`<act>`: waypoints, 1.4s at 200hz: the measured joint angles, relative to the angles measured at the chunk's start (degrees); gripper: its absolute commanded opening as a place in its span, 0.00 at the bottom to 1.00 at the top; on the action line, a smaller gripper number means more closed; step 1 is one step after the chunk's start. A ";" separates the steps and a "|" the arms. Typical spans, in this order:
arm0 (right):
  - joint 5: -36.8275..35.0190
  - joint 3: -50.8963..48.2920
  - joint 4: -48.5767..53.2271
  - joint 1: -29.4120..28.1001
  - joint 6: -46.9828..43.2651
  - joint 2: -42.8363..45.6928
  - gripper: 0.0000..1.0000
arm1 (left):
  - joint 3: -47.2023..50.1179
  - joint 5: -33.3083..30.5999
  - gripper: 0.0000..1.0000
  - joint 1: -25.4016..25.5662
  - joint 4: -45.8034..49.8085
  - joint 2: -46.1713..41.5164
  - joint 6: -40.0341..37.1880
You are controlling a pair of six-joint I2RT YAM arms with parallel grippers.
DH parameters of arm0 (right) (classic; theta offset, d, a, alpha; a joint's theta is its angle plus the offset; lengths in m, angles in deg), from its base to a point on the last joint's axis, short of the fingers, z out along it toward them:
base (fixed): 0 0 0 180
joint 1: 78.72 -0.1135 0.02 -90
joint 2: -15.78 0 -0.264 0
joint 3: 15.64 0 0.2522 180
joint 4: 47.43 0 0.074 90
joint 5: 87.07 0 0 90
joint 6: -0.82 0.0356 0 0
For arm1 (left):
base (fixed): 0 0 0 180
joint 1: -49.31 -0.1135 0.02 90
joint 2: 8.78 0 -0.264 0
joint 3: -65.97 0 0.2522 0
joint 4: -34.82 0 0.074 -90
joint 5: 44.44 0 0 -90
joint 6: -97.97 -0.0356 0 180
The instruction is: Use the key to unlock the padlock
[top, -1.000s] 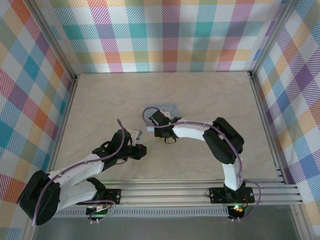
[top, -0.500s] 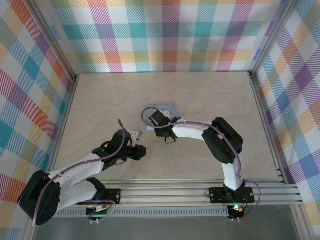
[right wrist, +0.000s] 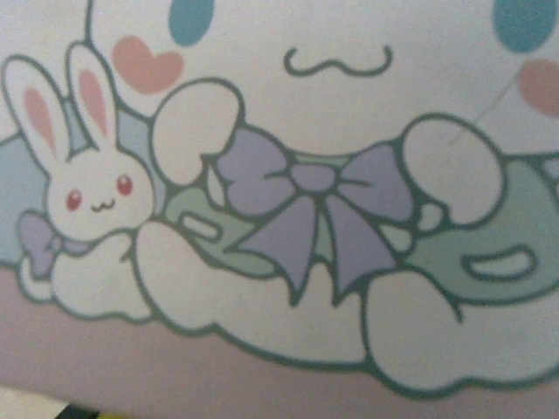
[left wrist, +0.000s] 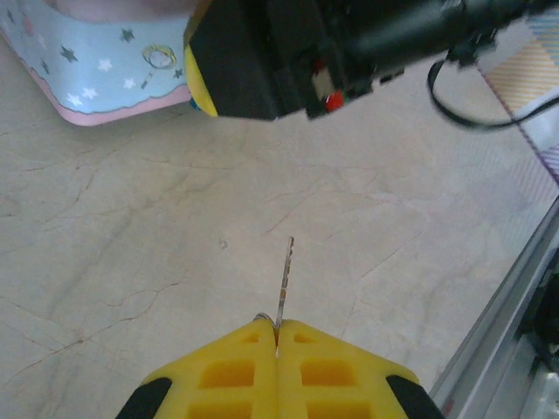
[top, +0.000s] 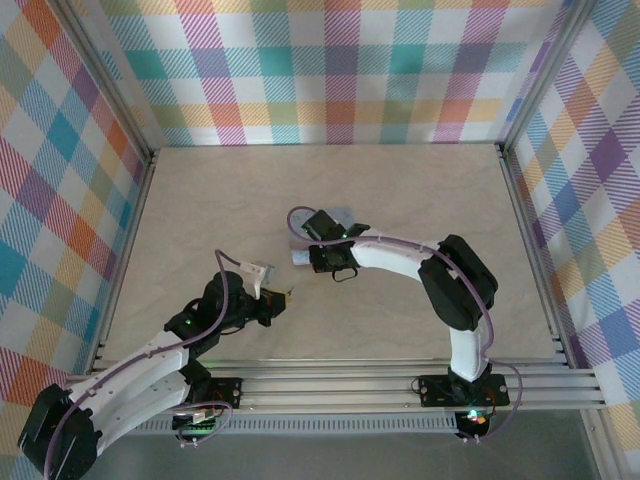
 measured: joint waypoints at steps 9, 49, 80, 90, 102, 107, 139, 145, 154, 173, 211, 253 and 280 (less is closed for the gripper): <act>1.86 1.22 1.60 0.59 0.00 0.00 0.01 | 0.00 0.17 0.00 0.00 -0.98 1.40 -0.70; 7.63 5.29 8.35 2.60 -0.04 0.83 0.00 | -0.02 1.64 0.00 0.00 -9.51 9.73 -2.12; 11.98 5.86 11.45 4.02 -0.02 3.48 0.00 | -0.02 2.05 0.00 0.00 -15.63 14.16 -3.45; 13.64 5.99 12.00 4.61 0.02 4.15 0.00 | -0.02 2.03 0.00 0.00 -17.51 14.73 -3.96; 15.65 6.23 12.31 5.31 0.24 4.50 0.00 | 0.28 1.75 0.00 0.00 -20.76 14.97 -4.66; 16.59 6.45 12.44 5.62 0.52 4.52 0.00 | 0.59 1.42 0.00 0.00 -22.27 14.97 -4.79; 20.46 7.54 13.70 6.69 1.99 4.52 0.00 | 1.60 0.50 0.00 0.00 -28.24 15.65 -5.77; 20.98 7.69 13.88 6.71 2.32 4.52 0.00 | 1.60 0.52 0.00 -0.02 -29.31 16.17 -5.99; 21.64 7.74 13.92 6.91 2.69 4.55 0.00 | 1.60 0.52 0.00 0.00 -30.60 17.09 -6.19; 22.84 7.74 13.97 7.17 3.63 4.55 0.00 | 1.57 0.55 0.00 -0.02 -33.40 20.28 -6.21; 25.68 7.65 13.77 8.22 5.01 4.55 0.00 | 1.27 1.79 0.00 -0.28 -39.45 28.59 -5.14; 28.09 7.58 12.90 9.16 5.84 4.55 0.00 | 1.03 3.13 0.00 -1.46 -47.60 34.62 -2.56; 28.94 7.45 12.74 9.62 5.97 4.55 0.00 | 0.74 4.13 0.00 -2.36 -52.06 37.07 -1.05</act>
